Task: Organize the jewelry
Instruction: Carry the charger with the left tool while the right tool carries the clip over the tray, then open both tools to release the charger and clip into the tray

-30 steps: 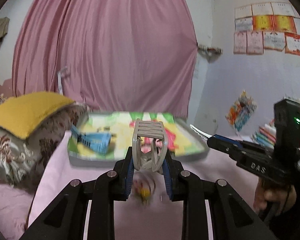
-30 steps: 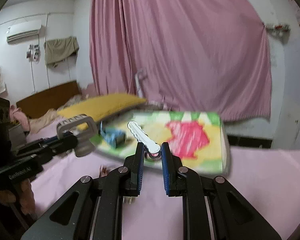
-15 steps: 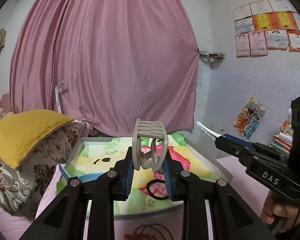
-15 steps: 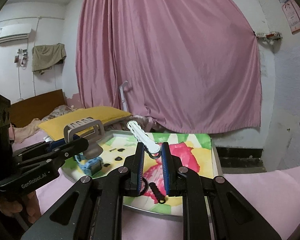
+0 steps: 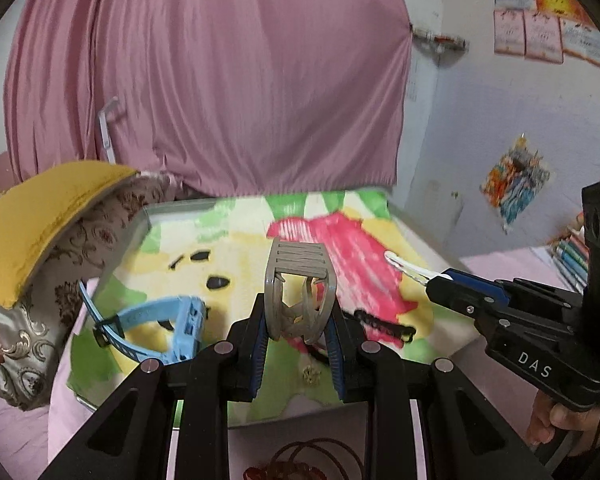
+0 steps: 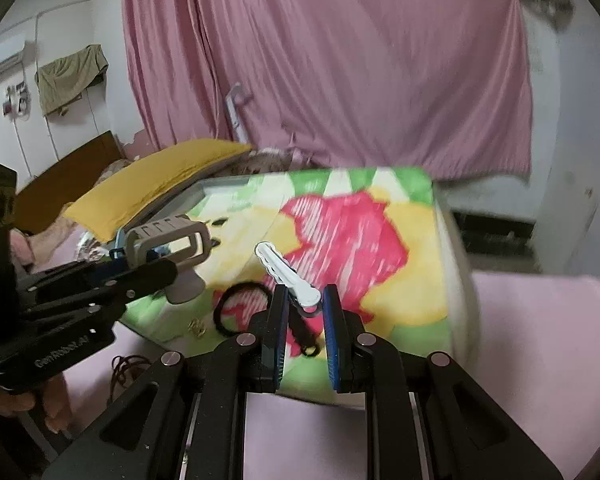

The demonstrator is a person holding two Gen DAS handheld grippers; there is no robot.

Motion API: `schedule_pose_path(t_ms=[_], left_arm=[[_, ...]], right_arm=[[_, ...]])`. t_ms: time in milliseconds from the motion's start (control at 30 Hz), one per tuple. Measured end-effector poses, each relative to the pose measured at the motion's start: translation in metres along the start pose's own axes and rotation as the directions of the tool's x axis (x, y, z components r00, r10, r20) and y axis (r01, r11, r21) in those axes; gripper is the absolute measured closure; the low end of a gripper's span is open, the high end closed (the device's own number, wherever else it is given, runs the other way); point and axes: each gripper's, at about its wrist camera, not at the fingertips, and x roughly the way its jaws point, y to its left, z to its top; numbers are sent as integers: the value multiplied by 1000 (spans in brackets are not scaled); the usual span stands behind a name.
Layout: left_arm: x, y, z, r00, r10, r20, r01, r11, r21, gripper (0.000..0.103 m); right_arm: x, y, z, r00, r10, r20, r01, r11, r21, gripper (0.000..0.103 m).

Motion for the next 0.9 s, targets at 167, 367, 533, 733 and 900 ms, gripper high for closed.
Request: schedule_pose_path(t_ms=[167, 367, 533, 733, 900], left_arm=[[10, 0, -3, 998, -1, -60, 1, 1000, -7, 79], [14, 0, -5, 995, -8, -98, 6, 1000, -13, 78], [17, 3, -7, 991, -35, -126, 31, 999, -36, 78], [18, 6, -8, 989, -53, -138, 46, 997, -57, 78], [12, 7, -9, 991, -49, -121, 42, 997, -67, 77]], right_arm=[[16, -2, -5, 998, 2, -69, -2, 1000, -2, 88], [22, -3, -8, 995, -5, -98, 5, 1000, -3, 88], [21, -1, -8, 995, -15, -99, 14, 1000, -13, 87], [20, -1, -8, 995, -14, -95, 13, 1000, -11, 87], [11, -2, -11, 998, -8, -63, 8, 1000, -1, 84]])
